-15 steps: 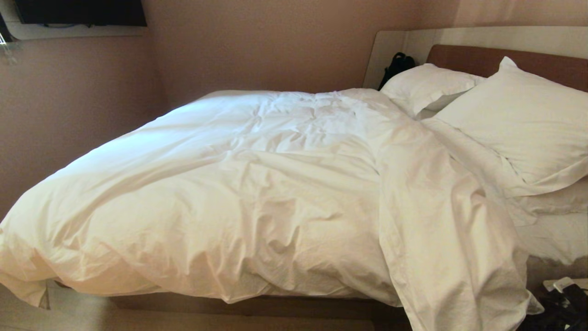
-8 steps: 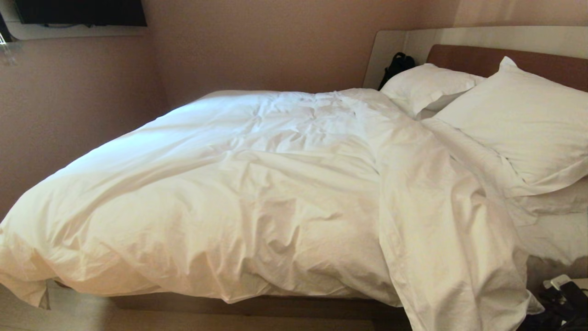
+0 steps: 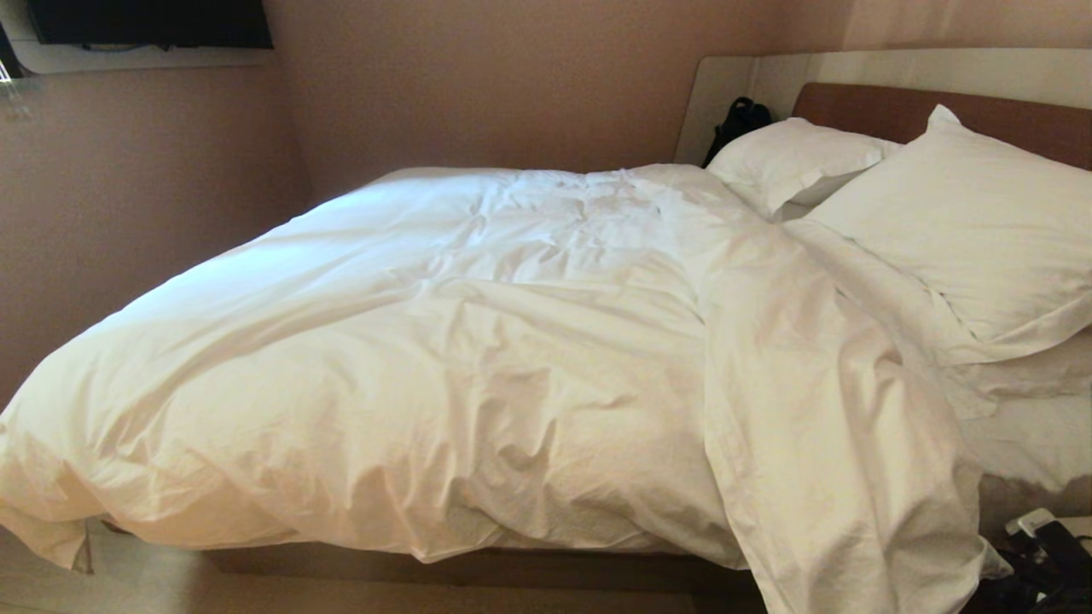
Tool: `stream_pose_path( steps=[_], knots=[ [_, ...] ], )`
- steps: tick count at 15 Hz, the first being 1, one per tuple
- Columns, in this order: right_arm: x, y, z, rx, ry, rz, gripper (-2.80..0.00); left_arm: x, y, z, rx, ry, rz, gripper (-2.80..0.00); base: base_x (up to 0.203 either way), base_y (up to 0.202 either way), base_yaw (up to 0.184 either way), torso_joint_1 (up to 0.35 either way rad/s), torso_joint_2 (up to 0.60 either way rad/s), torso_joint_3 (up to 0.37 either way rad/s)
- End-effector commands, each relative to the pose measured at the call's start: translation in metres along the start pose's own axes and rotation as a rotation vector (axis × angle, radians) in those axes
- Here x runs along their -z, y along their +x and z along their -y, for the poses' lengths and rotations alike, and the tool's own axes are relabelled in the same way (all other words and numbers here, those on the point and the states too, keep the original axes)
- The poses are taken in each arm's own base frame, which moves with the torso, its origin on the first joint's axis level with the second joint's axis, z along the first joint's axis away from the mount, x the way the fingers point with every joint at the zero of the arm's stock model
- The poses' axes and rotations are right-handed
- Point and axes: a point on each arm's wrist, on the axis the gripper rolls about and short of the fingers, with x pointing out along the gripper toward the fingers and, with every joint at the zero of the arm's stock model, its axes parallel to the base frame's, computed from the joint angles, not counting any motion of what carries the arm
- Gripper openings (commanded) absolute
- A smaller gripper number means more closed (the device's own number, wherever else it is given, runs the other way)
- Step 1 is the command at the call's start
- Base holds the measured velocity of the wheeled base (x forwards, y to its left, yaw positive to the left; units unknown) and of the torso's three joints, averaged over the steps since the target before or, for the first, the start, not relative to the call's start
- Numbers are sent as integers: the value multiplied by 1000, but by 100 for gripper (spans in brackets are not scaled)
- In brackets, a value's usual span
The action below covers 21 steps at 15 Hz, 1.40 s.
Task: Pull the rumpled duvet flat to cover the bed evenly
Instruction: Flatten the corners of the folded blanket
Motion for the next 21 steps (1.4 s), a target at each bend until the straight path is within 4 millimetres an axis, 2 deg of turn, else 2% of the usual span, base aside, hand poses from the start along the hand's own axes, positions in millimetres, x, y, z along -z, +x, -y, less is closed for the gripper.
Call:
stream_pose_path(
  steps=[1,13,21],
  knots=[
    [0,0,0,-1,-8,6,-280,0,0,0,-1,-1,1,-280,0,0,0,0,0,0],
    [2,-1,-3,-8,3,-3,-280,0,0,0,-1,-2,1,-280,0,0,0,0,0,0],
    [3,-11,-16,-39,44,-38,-280,0,0,0,-1,-2,1,-280,0,0,0,0,0,0]
  ],
)
